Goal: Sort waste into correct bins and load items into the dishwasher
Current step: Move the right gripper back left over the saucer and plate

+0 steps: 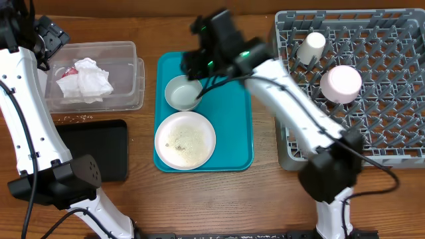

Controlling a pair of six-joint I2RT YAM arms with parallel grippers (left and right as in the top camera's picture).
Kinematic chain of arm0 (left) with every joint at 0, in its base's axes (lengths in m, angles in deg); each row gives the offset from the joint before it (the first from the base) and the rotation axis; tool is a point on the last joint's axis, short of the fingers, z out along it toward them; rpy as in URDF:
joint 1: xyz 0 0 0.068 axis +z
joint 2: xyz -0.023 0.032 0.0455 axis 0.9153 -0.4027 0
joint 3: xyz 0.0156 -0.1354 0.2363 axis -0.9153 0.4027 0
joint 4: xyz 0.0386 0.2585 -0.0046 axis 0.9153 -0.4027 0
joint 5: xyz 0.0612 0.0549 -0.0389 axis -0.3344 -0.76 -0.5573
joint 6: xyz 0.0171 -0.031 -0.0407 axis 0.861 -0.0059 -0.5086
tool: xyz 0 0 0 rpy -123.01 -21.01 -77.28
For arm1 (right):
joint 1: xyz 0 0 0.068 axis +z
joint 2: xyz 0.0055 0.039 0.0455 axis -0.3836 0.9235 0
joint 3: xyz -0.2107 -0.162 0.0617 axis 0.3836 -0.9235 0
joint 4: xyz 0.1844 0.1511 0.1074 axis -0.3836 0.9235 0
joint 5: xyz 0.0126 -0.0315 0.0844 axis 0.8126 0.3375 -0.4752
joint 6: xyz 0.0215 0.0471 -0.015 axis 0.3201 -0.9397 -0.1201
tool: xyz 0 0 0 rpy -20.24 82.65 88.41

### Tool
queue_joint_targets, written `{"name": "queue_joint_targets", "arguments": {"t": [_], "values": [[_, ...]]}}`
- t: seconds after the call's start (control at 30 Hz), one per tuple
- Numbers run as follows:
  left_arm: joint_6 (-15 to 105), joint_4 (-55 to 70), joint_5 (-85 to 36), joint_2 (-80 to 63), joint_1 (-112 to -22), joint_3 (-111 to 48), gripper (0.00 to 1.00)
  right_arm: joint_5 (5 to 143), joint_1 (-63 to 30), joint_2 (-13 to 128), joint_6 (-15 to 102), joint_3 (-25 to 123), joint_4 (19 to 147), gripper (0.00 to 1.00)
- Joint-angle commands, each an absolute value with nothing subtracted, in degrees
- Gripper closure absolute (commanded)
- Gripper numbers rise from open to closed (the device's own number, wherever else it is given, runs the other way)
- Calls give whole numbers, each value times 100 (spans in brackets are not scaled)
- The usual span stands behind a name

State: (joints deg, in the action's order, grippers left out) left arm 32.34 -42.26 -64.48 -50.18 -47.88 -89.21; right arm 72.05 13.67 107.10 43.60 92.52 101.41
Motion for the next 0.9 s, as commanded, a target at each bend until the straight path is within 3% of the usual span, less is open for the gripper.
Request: {"name": "queue_joint_targets", "arguments": {"t": [0.0, 0.2, 0.5, 0.67, 0.87], "values": [[3301, -4229, -6461, -5058, -4827, -8912, 0, 8116, 1833, 11021, 4364, 9241, 10055, 36], [3301, -4226, -6461, -5058, -4827, -8912, 0, 9375, 2534, 11416, 4366, 9241, 9658, 36], [3301, -4226, -6461, -5058, -4827, -8912, 0, 9390, 2694, 11928, 4364, 9241, 9371, 39], [3301, -4226, -6461, -5058, -4827, -8912, 0, 9395, 2694, 12033, 4373, 9241, 9251, 48], [3301, -4229, -6461, -5058, -4827, -8912, 0, 9414, 2694, 12304, 4395, 9241, 9050, 50]]}}
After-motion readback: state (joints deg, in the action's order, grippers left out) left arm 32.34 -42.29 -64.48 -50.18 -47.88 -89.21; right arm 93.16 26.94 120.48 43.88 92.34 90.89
